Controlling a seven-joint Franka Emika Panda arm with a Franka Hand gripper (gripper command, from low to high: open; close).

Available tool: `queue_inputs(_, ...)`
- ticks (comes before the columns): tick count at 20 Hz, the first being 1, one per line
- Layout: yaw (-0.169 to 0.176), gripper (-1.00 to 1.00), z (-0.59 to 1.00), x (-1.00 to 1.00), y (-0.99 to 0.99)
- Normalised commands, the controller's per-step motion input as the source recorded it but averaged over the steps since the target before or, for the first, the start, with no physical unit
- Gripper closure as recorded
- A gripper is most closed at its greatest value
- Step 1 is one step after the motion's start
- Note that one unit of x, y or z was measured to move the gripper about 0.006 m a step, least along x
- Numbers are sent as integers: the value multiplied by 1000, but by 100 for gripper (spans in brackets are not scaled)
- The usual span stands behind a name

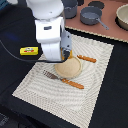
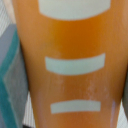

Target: Place the bread, butter, and milk from the table onto the serving area.

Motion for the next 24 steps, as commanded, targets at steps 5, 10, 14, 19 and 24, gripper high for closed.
queue_inputs(5, -27, 100, -6, 839, 276)
queue_inputs(10, 0, 100, -3, 500, 161)
queue_inputs(14, 0, 100, -11, 381, 21)
queue_inputs(19, -7, 100, -25, 429, 8)
queue_inputs(24, 0, -100, -3, 400, 122)
